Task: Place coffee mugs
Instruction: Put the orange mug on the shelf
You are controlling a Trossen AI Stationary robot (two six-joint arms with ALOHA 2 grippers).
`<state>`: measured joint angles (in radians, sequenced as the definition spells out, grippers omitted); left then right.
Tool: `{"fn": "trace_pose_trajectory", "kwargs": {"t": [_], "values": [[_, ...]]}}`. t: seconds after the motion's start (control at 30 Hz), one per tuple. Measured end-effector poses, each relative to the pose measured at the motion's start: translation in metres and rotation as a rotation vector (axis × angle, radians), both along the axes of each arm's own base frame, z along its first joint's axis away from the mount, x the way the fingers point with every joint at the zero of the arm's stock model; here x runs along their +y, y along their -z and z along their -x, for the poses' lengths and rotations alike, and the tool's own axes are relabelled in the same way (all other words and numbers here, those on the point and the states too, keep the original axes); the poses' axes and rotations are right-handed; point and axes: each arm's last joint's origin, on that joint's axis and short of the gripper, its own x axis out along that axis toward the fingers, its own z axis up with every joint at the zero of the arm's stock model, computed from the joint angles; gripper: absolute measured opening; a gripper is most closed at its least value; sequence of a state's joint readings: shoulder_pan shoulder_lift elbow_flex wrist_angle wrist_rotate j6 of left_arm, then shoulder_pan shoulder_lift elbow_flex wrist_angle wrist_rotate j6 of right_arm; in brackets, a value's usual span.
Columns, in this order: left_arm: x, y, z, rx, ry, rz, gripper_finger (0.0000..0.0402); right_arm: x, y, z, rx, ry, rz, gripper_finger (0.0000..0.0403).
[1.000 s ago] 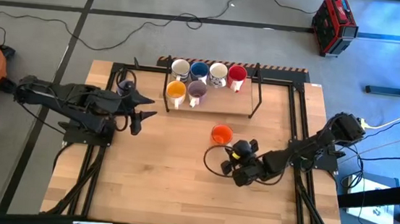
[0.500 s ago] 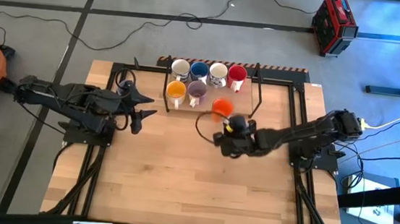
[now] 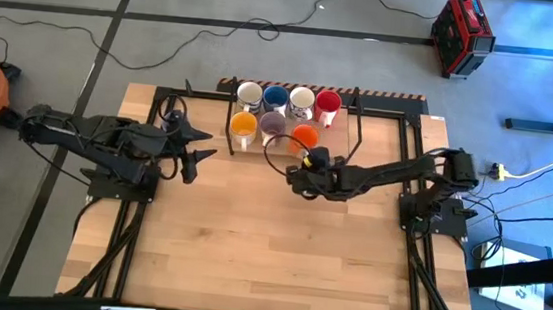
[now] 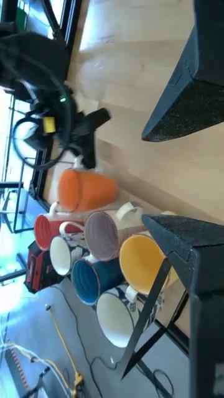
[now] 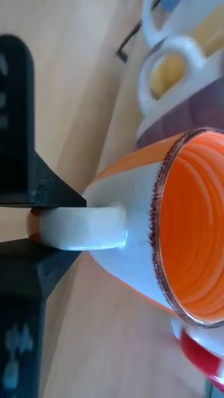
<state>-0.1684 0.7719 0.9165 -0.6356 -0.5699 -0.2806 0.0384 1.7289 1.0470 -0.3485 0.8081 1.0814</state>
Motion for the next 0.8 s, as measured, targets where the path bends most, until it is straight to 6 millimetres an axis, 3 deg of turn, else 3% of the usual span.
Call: {"fn": "trace_pose_trajectory", "kwargs": {"t": [0.8], "values": [[0.0, 0.0, 0.0, 0.0, -0.014, -0.011, 0.0196, -0.028, 0.014, -0.016, -0.019, 0.009, 0.043, 0.0031]]}}
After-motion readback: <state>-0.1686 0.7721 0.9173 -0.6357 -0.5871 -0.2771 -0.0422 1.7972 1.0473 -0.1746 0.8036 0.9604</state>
